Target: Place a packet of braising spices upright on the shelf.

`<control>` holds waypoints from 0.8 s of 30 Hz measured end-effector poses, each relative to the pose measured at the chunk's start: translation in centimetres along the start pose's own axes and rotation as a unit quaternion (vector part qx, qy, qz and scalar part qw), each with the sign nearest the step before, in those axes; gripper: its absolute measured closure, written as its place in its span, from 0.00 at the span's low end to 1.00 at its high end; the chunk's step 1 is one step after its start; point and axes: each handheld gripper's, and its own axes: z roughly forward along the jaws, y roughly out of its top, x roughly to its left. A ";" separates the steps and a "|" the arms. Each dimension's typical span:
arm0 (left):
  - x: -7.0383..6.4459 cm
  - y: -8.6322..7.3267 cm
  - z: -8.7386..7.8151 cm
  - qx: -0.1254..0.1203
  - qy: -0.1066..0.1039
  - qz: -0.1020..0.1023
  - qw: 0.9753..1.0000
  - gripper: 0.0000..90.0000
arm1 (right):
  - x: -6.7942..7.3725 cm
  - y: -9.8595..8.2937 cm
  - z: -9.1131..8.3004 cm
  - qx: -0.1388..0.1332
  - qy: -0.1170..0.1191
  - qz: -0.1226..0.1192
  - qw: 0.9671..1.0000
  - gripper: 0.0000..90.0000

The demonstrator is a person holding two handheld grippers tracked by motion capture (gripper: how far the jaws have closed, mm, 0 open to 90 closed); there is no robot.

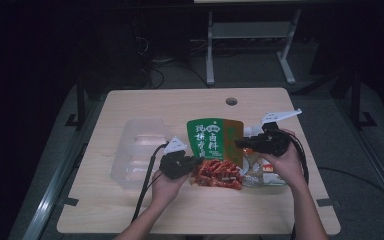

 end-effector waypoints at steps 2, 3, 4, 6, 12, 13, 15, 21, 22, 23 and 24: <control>-0.3 0.0 0.0 -0.003 -0.003 0.005 1.000 0.96 | -0.2 -0.3 0.7 0.001 0.017 0.008 1.000 0.82; -0.5 0.1 0.0 -0.003 -0.002 0.010 1.000 0.96 | -0.3 -0.4 1.1 0.008 0.020 0.008 1.000 0.81; -0.7 0.1 0.0 -0.004 -0.001 0.014 1.000 0.96 | -0.3 -0.4 1.6 0.014 0.025 0.006 1.000 0.78; -0.9 0.2 0.0 -0.003 0.000 0.021 1.000 0.96 | -0.1 -0.5 2.4 0.023 0.036 0.006 0.999 0.77; -1.0 -0.1 -0.4 -0.003 -0.003 0.018 1.000 0.94 | 0.7 -0.4 3.2 0.038 0.042 -0.012 0.998 0.98; -1.2 -0.1 -0.5 -0.002 -0.001 0.019 1.000 0.93 | 0.7 -0.5 3.2 0.038 0.047 -0.013 0.998 0.98; -1.4 -0.2 -0.7 0.000 0.007 0.026 1.000 0.89 | 0.7 -0.5 3.2 0.038 0.051 -0.014 0.998 0.99; -2.1 -0.5 -1.7 -0.004 0.021 0.041 0.999 0.63 | 1.2 -0.5 3.0 0.034 0.071 -0.020 0.997 0.99; -2.3 -0.5 -1.9 -0.006 0.025 0.043 0.999 0.63 | 1.2 -0.5 3.0 0.034 0.071 -0.020 0.997 0.99; -2.5 -0.6 -2.1 -0.008 0.025 0.047 0.999 0.61 | 1.3 -0.4 3.0 0.034 0.071 -0.021 0.997 0.99; -2.7 -0.7 -2.2 -0.009 0.026 0.049 0.998 0.60 | 1.4 -0.3 3.0 0.033 0.073 -0.024 0.996 0.99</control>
